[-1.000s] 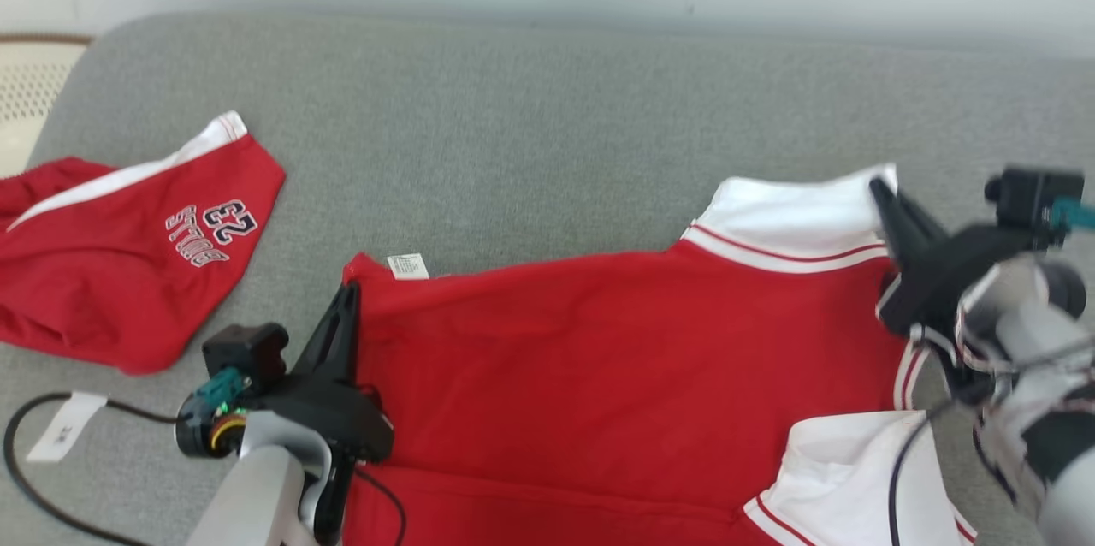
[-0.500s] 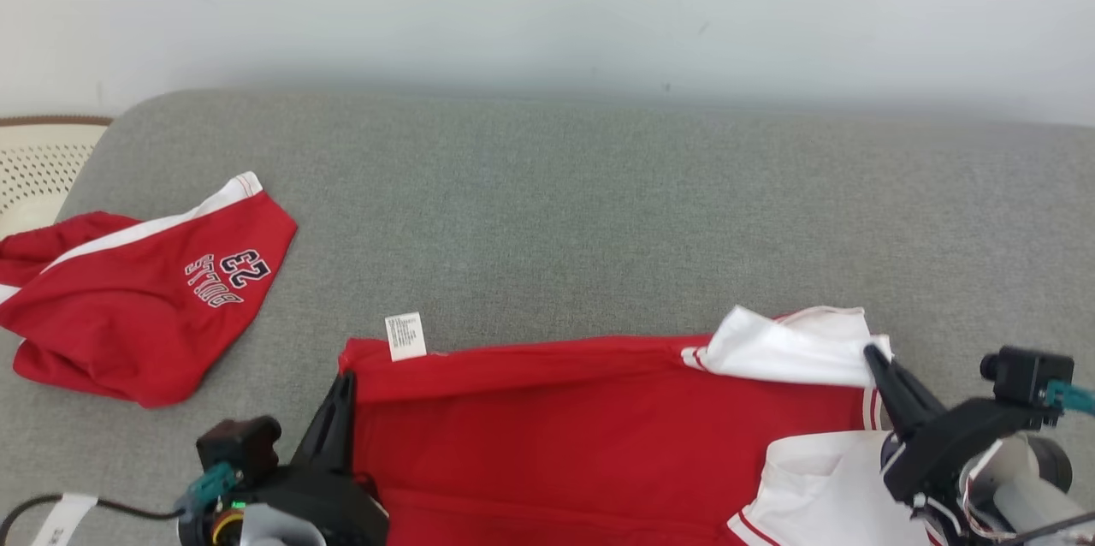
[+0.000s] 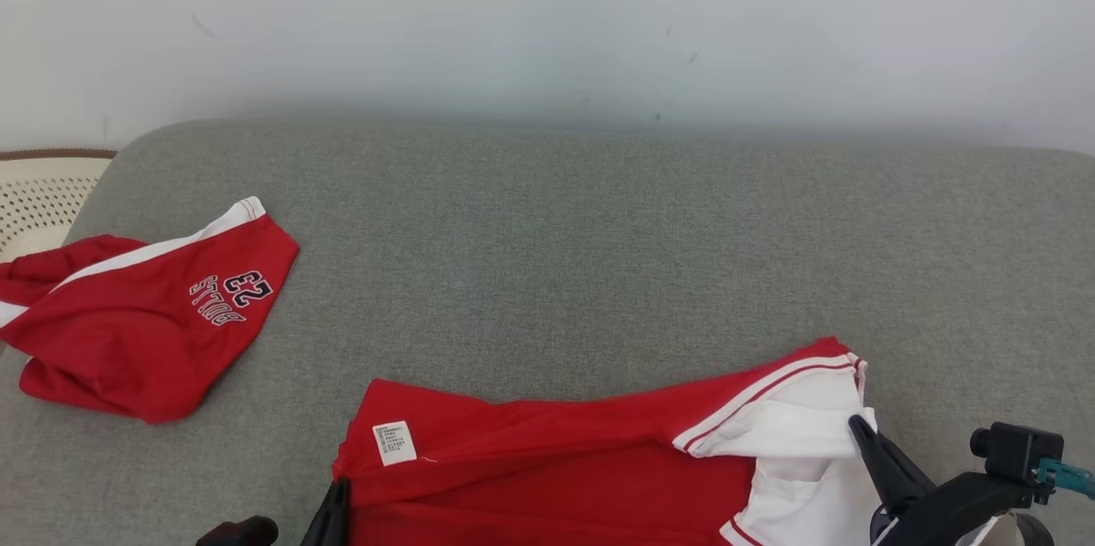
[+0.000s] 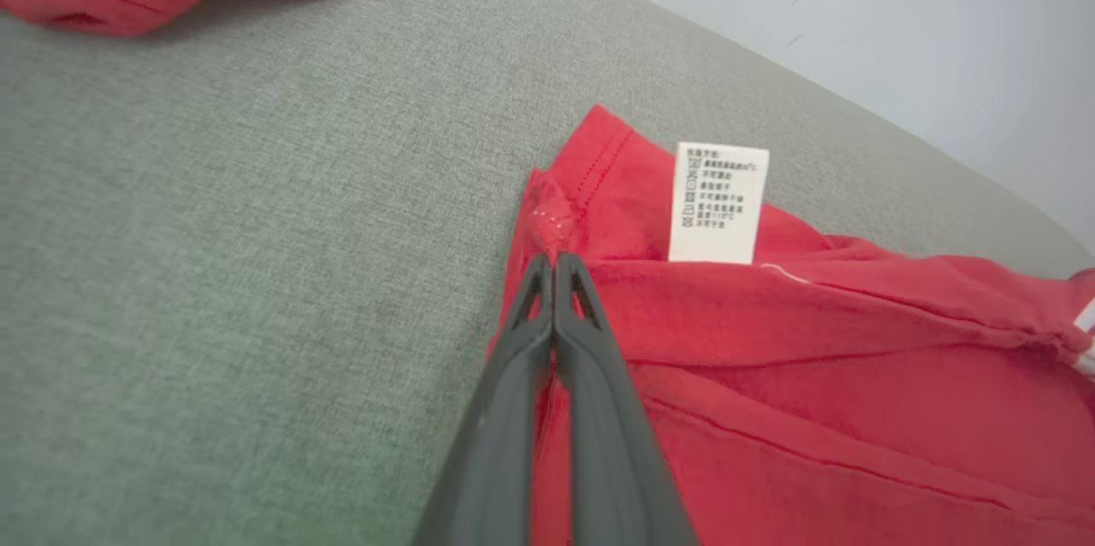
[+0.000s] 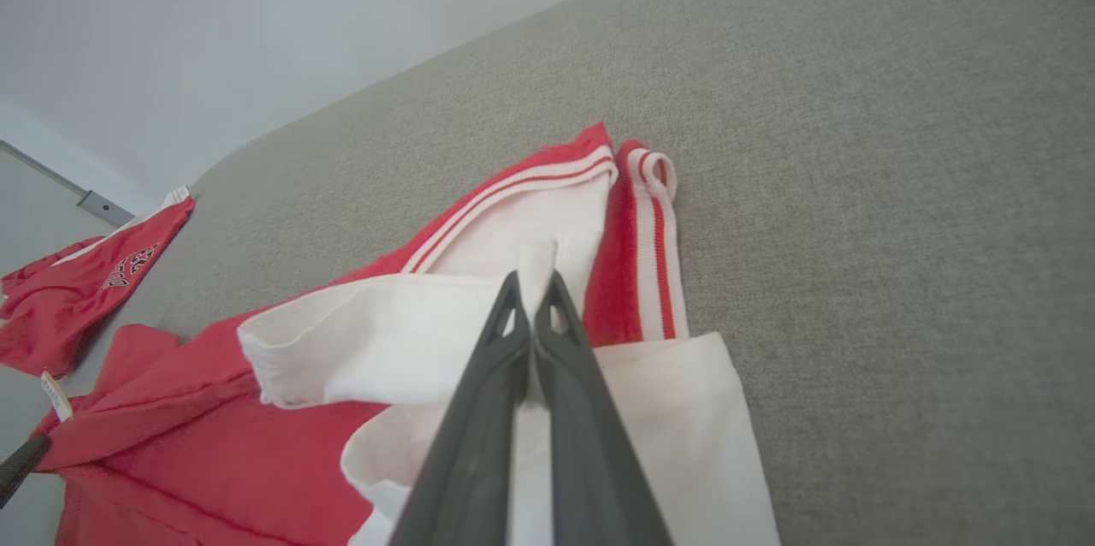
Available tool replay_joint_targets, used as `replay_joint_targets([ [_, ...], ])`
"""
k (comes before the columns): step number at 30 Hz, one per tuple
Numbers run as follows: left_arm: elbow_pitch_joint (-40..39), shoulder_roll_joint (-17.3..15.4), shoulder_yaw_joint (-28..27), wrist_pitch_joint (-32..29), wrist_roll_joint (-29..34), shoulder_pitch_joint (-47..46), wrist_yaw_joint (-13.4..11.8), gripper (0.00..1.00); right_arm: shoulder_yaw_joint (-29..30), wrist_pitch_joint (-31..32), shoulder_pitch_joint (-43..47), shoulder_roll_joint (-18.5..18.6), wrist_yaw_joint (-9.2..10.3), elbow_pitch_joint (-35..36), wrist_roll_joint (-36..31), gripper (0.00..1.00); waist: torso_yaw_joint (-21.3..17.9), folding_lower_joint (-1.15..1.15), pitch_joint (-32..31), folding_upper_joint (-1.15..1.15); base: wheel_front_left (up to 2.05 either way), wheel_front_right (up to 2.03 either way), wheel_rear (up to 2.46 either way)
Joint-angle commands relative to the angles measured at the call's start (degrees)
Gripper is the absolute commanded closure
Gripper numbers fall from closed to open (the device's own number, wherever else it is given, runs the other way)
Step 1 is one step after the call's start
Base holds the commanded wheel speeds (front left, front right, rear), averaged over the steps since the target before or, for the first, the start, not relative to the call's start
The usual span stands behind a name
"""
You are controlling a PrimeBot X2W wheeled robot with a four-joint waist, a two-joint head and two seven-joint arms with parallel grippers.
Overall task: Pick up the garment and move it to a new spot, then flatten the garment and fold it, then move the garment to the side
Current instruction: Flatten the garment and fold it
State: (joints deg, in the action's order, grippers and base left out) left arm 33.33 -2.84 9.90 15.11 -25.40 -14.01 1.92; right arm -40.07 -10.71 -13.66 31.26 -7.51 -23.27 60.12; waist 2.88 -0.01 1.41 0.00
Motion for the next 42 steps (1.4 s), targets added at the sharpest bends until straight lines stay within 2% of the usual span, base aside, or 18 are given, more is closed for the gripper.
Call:
replay_joint_targets([
  [1,0.41,-0.11,-0.17,0.04,-0.1,0.89,-0.2,1.0,0.16,-0.39,0.98,0.24,0.05,0.64,0.38,1.0,-0.22,0.01,-0.19,0.0,0.0,0.0,0.0],
  [12,0.87,-0.1,-1.21,0.04,-0.59,2.68,-0.15,1.0,1.34,-0.08,5.67,0.88,0.05,4.65,0.25,1.0,-1.84,0.01,-1.56,0.0,0.0,0.0,0.0],
  [35,-0.96,-0.1,0.72,0.04,0.71,4.91,-0.56,1.0,3.44,0.57,8.8,-1.02,0.05,2.4,-0.36,1.0,-1.9,0.01,-2.52,0.0,0.0,0.0,0.0],
  [36,-0.87,-0.1,0.68,0.04,0.84,4.88,-0.58,0.76,3.61,0.58,8.77,-1.03,0.05,2.12,-0.38,1.0,-1.91,0.01,-2.49,0.0,0.0,0.0,0.0],
  [37,-0.8,-0.1,0.55,0.04,0.96,4.86,-0.66,0.33,3.8,0.3,8.49,-1.01,0.05,1.86,-0.81,0.52,-1.93,0.01,-2.44,0.0,0.0,0.0,0.0],
  [38,-0.96,-0.1,0.35,0.04,1.24,4.81,-0.84,0.0,4.08,-0.11,8.25,-1.11,0.05,1.68,-1.3,0.0,-1.95,0.01,-2.38,0.0,0.0,0.0,0.0],
  [42,-3.19,-0.1,-0.85,0.04,3.16,5.55,-2.18,0.0,5.0,-2.11,7.2,-1.36,0.05,1.96,-4.2,0.0,-1.95,0.01,-2.07,0.0,0.0,0.0,0.0],
])
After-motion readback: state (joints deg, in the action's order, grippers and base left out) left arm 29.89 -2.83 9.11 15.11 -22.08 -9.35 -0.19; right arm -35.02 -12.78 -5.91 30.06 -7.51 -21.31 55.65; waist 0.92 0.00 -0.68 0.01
